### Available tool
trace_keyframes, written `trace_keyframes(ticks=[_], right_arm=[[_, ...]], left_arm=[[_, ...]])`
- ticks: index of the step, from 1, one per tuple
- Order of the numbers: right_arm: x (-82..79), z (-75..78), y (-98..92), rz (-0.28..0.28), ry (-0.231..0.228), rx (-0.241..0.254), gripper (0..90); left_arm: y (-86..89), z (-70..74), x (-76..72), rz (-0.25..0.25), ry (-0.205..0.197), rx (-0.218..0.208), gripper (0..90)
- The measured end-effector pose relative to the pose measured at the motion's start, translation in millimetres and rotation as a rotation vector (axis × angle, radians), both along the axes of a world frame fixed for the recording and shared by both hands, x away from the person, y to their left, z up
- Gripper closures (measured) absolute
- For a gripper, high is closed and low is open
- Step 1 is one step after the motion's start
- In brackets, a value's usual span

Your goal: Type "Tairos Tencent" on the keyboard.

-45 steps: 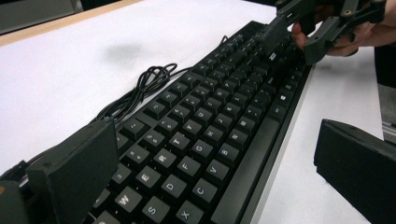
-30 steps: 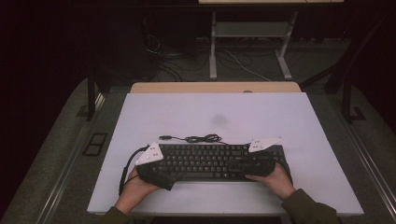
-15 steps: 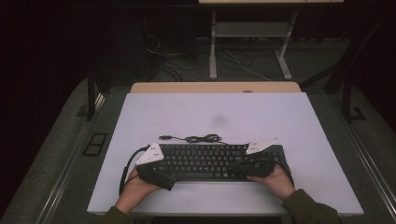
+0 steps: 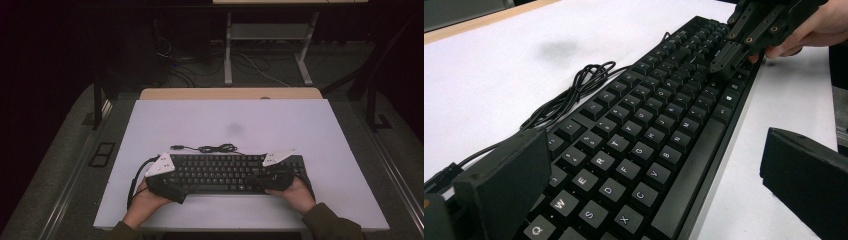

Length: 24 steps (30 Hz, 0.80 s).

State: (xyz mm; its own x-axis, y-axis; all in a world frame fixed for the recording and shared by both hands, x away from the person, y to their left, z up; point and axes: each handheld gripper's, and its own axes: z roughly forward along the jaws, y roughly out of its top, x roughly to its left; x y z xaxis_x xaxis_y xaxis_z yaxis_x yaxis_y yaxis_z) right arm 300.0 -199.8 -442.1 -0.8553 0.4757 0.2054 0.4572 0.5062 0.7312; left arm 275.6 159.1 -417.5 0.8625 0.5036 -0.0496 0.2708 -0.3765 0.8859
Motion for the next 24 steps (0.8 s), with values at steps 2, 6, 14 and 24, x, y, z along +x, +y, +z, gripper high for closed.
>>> trace_keyframes(ticks=[2, 6, 14, 24], right_arm=[[0.1, -0.2, -0.1, -0.001, 0.003, 0.002, 89.4], [0.3, -0.3, -0.2, -0.002, 0.005, 0.003, 89.4], [0.6, -0.7, -0.6, 0.0, 0.007, 0.008, 89.3], [1.0, -0.8, -0.9, 0.002, 0.01, 0.008, 89.3]], left_arm=[[0.4, 0.2, 0.3, 0.001, 0.001, 0.002, 0.0], [-0.2, 0.0, 0.1, 0.004, 0.001, 0.007, 0.0], [-3.9, 2.4, 3.3, 0.005, 0.007, 0.009, 0.0], [-3.8, 5.8, 10.1, 0.023, 0.021, 0.007, 5.7]])
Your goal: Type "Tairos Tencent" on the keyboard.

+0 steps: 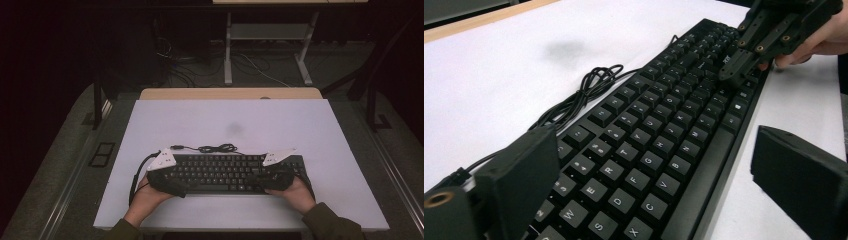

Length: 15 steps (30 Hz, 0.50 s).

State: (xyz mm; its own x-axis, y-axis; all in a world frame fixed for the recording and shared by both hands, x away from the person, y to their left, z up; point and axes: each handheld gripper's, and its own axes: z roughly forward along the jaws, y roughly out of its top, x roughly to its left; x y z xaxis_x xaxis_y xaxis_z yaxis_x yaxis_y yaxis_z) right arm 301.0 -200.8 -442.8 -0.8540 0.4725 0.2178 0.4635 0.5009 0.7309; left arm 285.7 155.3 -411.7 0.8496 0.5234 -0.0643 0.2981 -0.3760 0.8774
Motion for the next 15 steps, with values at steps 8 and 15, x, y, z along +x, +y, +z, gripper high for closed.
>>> trace_keyframes(ticks=[8, 15], right_arm=[[0.1, -0.1, -0.5, -0.001, 0.003, 0.001, 89.4], [0.3, -0.2, -0.8, -0.001, 0.004, 0.003, 89.4]], left_arm=[[-3.0, 2.6, 8.1, 0.018, 0.012, 0.012, 16.2], [-2.6, 4.9, 16.2, 0.023, 0.015, 0.002, 26.1]])
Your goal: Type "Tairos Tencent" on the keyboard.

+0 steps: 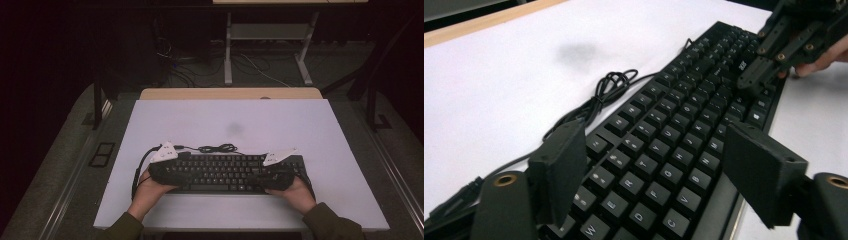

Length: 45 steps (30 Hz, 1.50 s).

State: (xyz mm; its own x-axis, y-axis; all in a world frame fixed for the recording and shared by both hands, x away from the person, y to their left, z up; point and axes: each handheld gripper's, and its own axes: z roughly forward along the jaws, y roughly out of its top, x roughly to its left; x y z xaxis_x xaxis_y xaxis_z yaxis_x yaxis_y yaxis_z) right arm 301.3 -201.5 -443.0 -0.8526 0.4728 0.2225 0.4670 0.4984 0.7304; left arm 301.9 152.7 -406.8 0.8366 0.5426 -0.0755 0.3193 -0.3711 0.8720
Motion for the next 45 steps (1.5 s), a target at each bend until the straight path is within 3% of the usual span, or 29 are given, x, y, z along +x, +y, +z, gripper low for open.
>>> trace_keyframes(ticks=[8, 17, 26, 35, 39, 45], right_arm=[[0.1, 0.0, -0.1, -0.001, 0.001, 0.0, 89.4], [0.3, -0.1, -0.2, -0.001, 0.002, 0.001, 89.4], [0.5, -0.2, -0.5, 0.001, 0.003, 0.002, 89.4], [0.4, 0.0, -0.3, 0.0, 0.001, -0.001, 89.4], [0.6, -0.1, -0.3, 0.0, 0.001, 0.0, 89.4], [0.5, -0.1, -0.3, -0.001, 0.003, 0.001, 89.4]], left_arm=[[-1.9, 3.6, 9.6, 0.002, 0.01, 0.005, 32.8], [-11.9, 6.9, 18.1, -0.016, 0.013, 0.039, 42.5], [-22.0, 6.1, 28.5, -0.033, 0.029, 0.056, 57.5], [-25.5, 2.0, 32.3, -0.011, 0.06, 0.054, 78.6], [-31.1, -1.0, 34.2, -0.01, 0.077, 0.082, 88.1], [-39.8, -3.4, 35.6, -0.014, 0.091, 0.133, 89.3]])
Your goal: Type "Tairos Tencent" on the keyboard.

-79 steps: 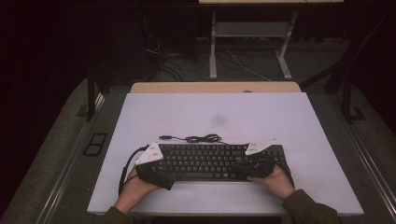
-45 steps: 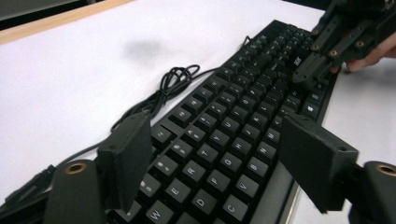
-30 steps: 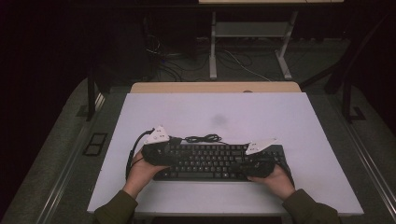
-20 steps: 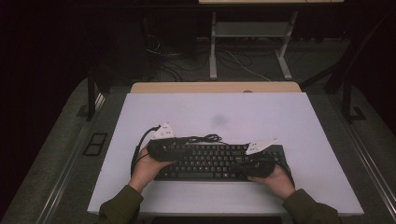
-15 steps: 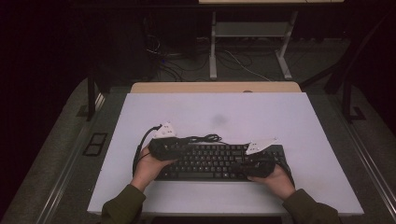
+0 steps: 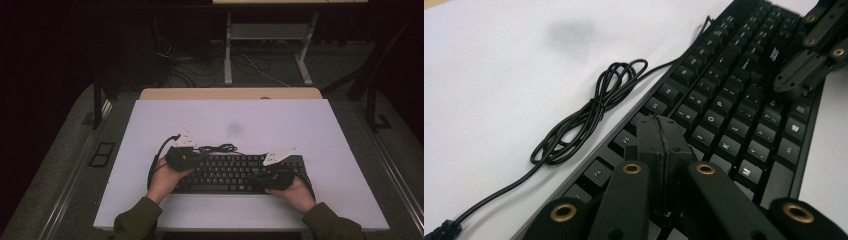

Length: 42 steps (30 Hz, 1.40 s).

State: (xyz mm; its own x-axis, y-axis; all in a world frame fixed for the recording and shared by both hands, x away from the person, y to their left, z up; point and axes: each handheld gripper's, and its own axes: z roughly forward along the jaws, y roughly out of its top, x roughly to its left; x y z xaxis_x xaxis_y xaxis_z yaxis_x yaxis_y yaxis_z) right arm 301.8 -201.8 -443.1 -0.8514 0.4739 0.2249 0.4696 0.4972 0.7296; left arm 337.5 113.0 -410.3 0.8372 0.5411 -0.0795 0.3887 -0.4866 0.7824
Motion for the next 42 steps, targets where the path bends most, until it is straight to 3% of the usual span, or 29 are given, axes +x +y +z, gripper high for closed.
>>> trace_keyframes(ticks=[23, 42], right_arm=[[-0.2, 0.3, 0.2, -0.002, 0.003, -0.001, 89.4], [-0.3, 0.3, 0.3, -0.003, 0.003, -0.001, 89.4]], left_arm=[[-0.2, -14.3, -0.1, -0.047, 0.084, 0.084, 89.4], [-2.7, -17.8, -1.7, -0.063, 0.095, 0.105, 89.6]])
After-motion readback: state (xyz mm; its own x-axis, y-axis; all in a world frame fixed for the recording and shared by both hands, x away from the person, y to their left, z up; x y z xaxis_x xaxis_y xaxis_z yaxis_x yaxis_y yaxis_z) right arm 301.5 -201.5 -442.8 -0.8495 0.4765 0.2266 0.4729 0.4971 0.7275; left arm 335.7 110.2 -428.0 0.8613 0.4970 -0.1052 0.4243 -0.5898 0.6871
